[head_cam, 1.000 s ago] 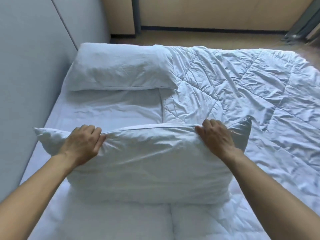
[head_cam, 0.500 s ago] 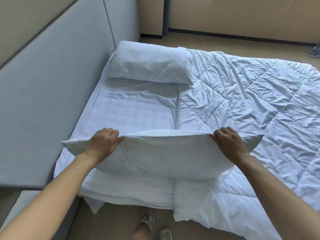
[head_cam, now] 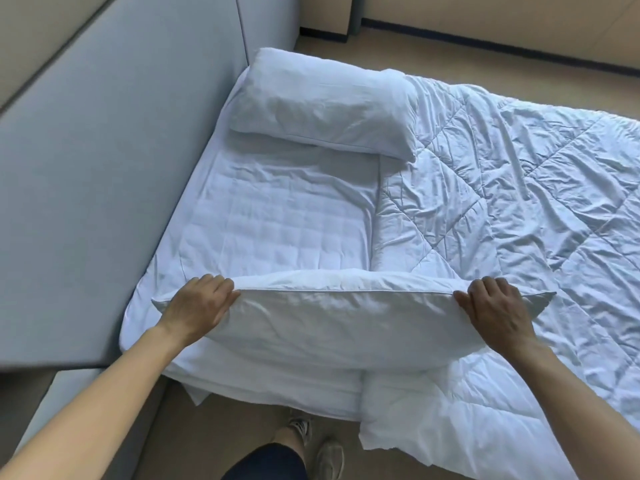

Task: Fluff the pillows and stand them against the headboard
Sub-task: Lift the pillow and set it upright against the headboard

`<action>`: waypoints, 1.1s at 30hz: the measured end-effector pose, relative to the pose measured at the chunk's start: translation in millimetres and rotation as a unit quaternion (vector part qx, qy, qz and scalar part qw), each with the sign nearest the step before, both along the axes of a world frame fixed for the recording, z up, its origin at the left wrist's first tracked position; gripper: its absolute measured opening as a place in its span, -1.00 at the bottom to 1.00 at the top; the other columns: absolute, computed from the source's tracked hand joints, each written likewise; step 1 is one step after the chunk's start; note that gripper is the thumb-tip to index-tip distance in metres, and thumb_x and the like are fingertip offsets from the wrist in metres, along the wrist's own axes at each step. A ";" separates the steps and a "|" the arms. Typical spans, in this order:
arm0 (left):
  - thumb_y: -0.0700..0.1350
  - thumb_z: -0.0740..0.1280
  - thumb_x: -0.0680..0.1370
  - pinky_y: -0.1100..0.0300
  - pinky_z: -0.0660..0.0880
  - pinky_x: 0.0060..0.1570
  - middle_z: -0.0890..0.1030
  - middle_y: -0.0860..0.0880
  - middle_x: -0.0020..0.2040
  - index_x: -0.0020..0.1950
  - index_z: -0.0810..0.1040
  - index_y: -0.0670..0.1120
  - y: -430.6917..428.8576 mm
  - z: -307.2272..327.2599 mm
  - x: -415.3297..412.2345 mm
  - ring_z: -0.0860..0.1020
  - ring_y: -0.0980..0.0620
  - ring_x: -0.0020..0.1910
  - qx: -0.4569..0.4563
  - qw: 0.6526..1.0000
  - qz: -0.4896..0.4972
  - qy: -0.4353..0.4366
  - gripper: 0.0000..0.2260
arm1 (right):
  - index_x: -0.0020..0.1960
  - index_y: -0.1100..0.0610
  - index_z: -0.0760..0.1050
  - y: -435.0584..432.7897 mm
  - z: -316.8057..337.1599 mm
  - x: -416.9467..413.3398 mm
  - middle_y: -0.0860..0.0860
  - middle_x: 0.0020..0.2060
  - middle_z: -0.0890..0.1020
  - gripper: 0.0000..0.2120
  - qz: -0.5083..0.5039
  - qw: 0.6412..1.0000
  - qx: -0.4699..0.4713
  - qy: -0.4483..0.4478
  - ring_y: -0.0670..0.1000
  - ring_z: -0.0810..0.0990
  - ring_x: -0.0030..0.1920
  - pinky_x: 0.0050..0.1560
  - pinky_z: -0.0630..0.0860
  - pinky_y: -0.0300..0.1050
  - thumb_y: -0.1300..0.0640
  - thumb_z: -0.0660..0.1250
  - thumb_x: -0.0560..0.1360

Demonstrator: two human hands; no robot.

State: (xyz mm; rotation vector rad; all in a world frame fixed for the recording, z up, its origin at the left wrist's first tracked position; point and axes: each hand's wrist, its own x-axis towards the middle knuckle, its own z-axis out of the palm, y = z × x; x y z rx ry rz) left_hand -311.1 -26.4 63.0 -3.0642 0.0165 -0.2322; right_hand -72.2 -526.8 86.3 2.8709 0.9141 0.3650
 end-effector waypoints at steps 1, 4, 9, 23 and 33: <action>0.01 0.11 0.67 0.03 0.37 -0.47 0.39 -0.07 -0.38 -0.22 0.40 -0.13 2.1 -1.0 2.8 0.41 -0.11 -0.44 -0.007 1.000 0.004 -0.009 -0.66 | -0.25 0.21 0.39 1.5 0.2 6.1 0.18 -0.34 0.45 -0.51 0.013 1.000 0.006 0.000 0.27 0.47 -0.29 -0.27 0.42 0.15 -0.13 0.03 0.64; 0.08 0.14 0.65 0.15 0.30 -0.63 0.35 -0.03 -0.45 -0.28 0.38 -0.13 8.2 4.8 11.9 0.37 -0.07 -0.55 -0.039 0.999 0.031 -0.017 -0.61 | -0.30 0.19 0.36 4.9 3.1 21.9 0.17 -0.42 0.44 -0.42 0.043 0.999 0.015 0.026 0.26 0.48 -0.37 -0.35 0.46 0.13 -0.19 -0.05 0.67; 0.17 0.07 0.66 0.24 0.20 -0.60 0.34 -0.02 -0.52 -0.38 0.35 -0.13 19.8 27.5 24.1 0.33 -0.08 -0.62 -0.054 0.997 0.023 -0.048 -0.47 | -0.35 0.06 0.18 10.9 26.1 38.0 0.00 -0.49 0.35 -0.43 0.021 0.995 0.018 0.097 0.21 0.57 -0.41 -0.43 0.35 -0.06 -0.40 -0.09 0.54; 0.25 0.09 0.63 0.23 0.21 -0.59 0.30 -0.08 -0.51 -0.42 0.33 -0.14 -43.0 128.1 -73.0 0.28 -0.12 -0.60 0.046 0.986 0.114 -0.114 -0.42 | -0.40 -0.04 0.06 49.1 116.6 122.7 -0.09 -0.50 0.25 -0.38 0.240 0.959 0.026 0.146 0.21 0.58 -0.42 -0.37 0.31 -0.10 -0.59 -0.16 0.39; 0.16 0.24 0.58 0.12 0.31 -0.64 0.34 -0.07 -0.50 -0.41 0.34 -0.11 -89.7 206.0 -165.0 0.40 -0.13 -0.58 0.149 0.946 0.240 -0.161 -0.53 | -0.41 0.03 0.20 148.6 197.1 138.3 -0.11 -0.52 0.36 -0.30 0.367 0.923 0.067 0.095 0.10 0.45 -0.44 -0.35 0.33 -0.12 -0.64 -0.01 0.30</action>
